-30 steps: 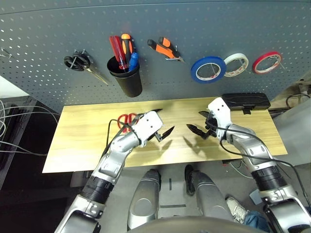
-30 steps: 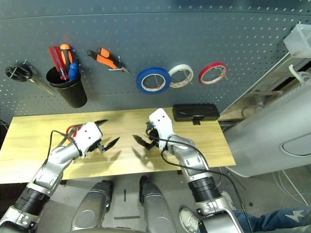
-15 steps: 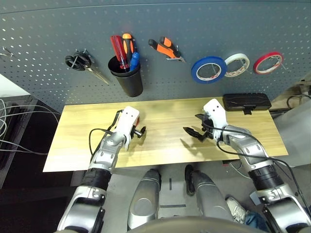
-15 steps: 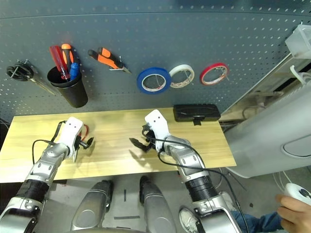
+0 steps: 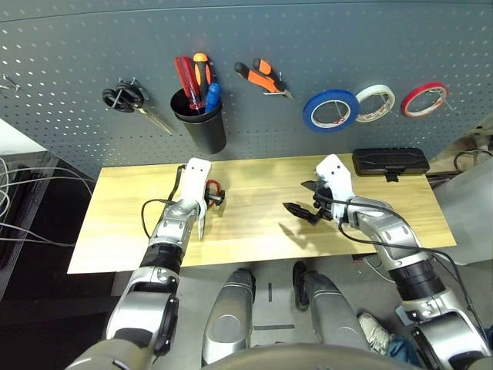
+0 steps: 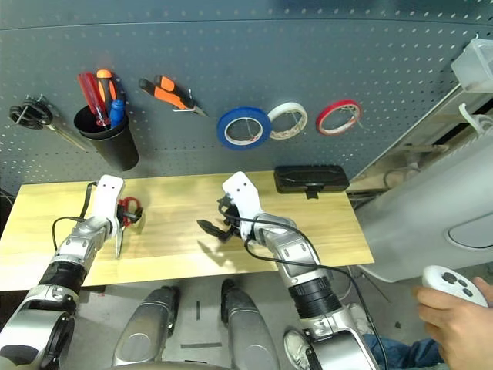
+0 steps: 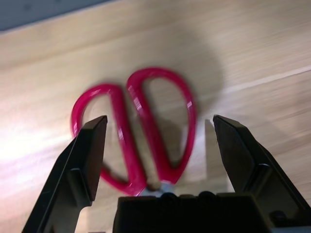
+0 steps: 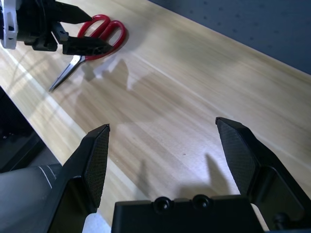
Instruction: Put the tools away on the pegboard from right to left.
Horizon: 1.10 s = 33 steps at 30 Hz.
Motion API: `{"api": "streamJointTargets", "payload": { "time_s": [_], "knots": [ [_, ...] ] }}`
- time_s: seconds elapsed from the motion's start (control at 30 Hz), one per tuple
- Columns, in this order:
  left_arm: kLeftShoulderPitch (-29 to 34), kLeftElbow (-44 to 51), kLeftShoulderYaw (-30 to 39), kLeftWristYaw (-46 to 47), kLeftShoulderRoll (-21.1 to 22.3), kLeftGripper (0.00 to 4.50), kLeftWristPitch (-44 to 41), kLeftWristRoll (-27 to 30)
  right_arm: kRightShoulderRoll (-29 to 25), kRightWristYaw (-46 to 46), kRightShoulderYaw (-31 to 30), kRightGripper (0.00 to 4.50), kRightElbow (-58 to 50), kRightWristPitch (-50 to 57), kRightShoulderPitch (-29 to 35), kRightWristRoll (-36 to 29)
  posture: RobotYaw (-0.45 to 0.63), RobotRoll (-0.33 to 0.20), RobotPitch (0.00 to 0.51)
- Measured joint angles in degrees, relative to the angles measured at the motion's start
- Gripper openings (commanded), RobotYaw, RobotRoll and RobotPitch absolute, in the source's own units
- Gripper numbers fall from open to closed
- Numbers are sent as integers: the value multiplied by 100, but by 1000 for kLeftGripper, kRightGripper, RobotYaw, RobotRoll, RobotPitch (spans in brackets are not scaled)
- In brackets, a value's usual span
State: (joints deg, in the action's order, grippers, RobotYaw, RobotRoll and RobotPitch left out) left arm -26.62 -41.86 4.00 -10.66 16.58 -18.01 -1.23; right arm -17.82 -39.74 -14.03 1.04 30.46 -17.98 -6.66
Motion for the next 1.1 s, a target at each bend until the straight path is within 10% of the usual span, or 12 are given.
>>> {"api": "streamJointTargets", "payload": {
  "time_s": [0.53,0.9,1.1],
  "knots": [
    [-472,-978,376,235,4,4460,375,201,-23,-30,-22,4500,-93,41,62,-10,104,0,283],
    [-913,-1666,245,202,-111,1120,140,147,-9,-52,-47,4500,-102,50,49,-9,86,0,269],
    [-816,-1582,186,87,-118,824,128,148,46,-43,-47,4500,-147,49,1,-9,80,0,252]
  ]
}}
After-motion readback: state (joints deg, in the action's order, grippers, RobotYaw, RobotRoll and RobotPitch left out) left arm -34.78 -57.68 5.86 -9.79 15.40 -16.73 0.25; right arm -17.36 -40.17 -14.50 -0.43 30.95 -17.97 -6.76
